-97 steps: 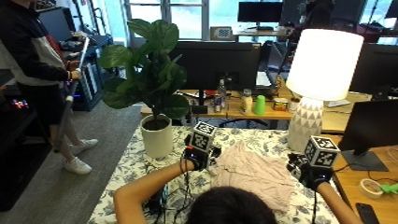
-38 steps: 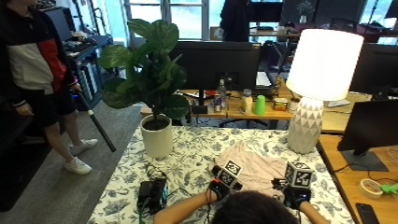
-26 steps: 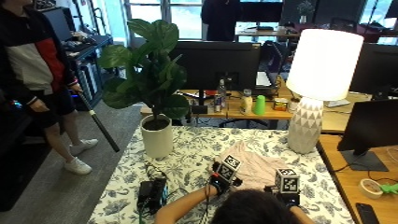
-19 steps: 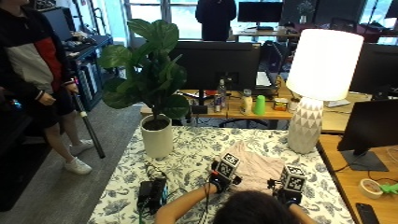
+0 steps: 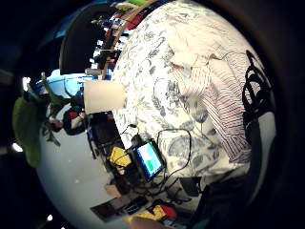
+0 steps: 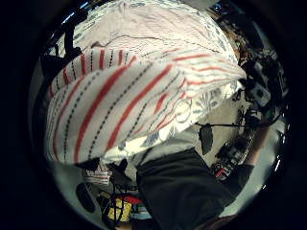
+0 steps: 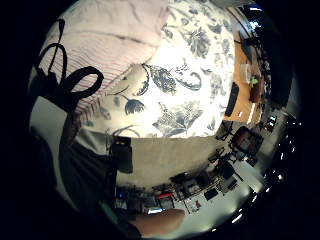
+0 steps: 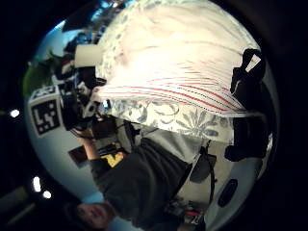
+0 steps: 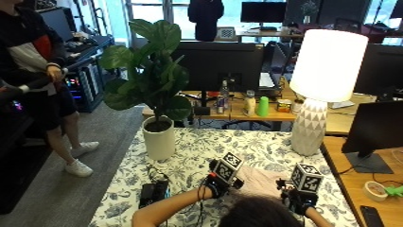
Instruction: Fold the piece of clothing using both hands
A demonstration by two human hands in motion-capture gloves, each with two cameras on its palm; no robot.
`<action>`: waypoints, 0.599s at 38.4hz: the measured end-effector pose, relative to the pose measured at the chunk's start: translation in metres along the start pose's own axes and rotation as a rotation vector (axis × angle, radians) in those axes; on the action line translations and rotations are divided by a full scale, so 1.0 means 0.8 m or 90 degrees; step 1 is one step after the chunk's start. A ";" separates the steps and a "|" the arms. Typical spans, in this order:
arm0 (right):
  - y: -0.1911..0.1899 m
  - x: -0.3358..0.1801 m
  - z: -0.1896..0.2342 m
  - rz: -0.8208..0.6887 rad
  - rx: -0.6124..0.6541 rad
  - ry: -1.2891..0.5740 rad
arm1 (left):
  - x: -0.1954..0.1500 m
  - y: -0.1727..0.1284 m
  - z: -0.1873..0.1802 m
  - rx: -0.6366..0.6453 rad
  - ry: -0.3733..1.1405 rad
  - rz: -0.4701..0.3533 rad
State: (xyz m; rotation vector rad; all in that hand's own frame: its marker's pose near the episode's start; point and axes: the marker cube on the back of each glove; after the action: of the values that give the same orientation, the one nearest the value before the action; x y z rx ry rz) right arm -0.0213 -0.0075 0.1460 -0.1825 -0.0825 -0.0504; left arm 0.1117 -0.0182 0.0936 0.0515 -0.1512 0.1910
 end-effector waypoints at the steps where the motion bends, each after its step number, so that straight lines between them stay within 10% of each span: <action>1: 0.006 -0.003 -0.012 -0.003 0.020 0.010 | -0.002 0.007 -0.009 0.004 -0.001 -0.002; 8: 0.004 -0.018 -0.088 -0.004 0.161 0.090 | -0.021 0.026 -0.072 0.058 -0.010 -0.043; 23: -0.204 0.011 -0.051 0.117 0.140 0.229 | -0.077 -0.183 -0.049 0.160 -0.133 -0.241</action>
State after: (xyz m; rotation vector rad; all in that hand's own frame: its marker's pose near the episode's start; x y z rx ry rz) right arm -0.0186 -0.1756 0.1364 0.0418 0.2870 0.1092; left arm 0.0857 -0.1704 0.0400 0.3479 -0.3220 -0.1761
